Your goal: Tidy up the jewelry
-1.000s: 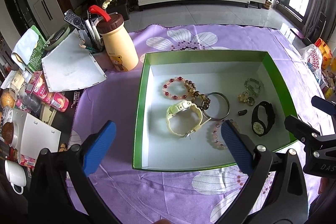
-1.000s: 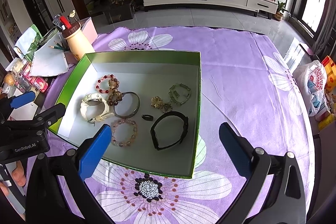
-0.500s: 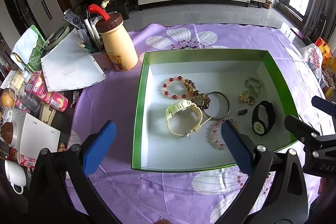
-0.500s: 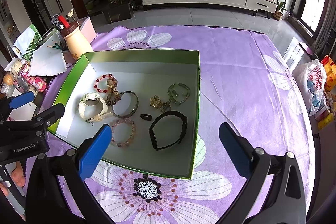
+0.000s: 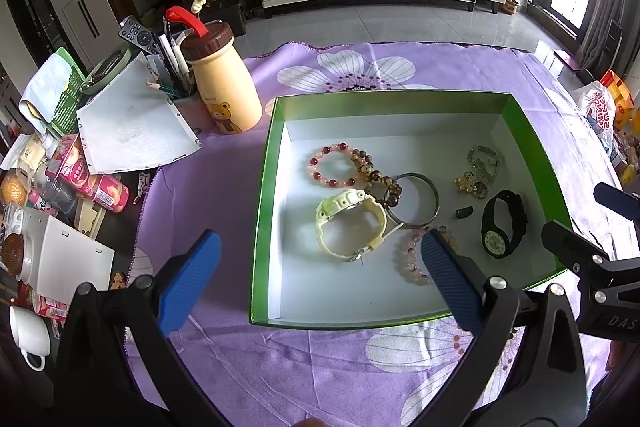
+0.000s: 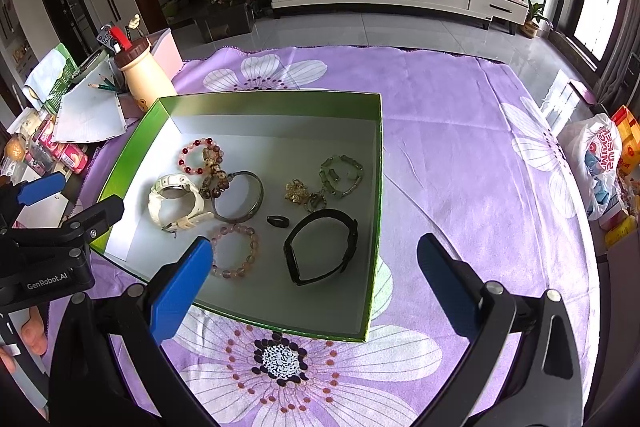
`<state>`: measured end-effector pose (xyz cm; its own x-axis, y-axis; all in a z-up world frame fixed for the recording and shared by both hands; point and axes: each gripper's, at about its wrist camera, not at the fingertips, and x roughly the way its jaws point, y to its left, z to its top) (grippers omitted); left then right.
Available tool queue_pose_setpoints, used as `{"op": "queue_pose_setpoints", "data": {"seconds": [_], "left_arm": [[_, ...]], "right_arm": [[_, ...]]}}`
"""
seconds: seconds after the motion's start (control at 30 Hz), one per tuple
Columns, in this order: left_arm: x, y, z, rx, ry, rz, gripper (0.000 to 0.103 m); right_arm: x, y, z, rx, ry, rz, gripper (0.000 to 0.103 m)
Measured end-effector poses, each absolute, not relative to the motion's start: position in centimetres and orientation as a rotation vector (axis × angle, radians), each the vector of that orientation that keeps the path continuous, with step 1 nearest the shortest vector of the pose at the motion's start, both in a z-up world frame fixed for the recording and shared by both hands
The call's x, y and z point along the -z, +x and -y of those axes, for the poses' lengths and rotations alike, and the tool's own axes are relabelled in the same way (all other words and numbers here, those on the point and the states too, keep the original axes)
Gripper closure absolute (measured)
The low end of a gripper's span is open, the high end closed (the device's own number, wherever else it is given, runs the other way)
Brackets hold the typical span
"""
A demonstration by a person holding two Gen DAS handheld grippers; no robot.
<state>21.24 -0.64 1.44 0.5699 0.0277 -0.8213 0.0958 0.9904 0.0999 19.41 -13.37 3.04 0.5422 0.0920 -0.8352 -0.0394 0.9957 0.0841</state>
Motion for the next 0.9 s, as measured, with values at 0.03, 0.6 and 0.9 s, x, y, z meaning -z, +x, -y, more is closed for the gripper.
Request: {"op": "queue_pose_setpoints", "data": {"seconds": [0.03, 0.6, 0.9], "left_arm": [[-1.43, 21.25, 0.63, 0.041, 0.138, -0.965, 0.002], [-1.15, 21.38, 0.67, 0.045, 0.133, -0.975, 0.002], [-1.13, 21.49, 0.42, 0.040, 0.117, -0.982, 0.002]], "right_arm": [[-3.03, 19.41, 13.37, -0.079, 0.058, -0.995, 0.001], [-2.96, 19.43, 13.37, -0.078, 0.058, -0.997, 0.001], [-2.83, 19.39, 13.35, -0.077, 0.061, -0.998, 0.001]]}}
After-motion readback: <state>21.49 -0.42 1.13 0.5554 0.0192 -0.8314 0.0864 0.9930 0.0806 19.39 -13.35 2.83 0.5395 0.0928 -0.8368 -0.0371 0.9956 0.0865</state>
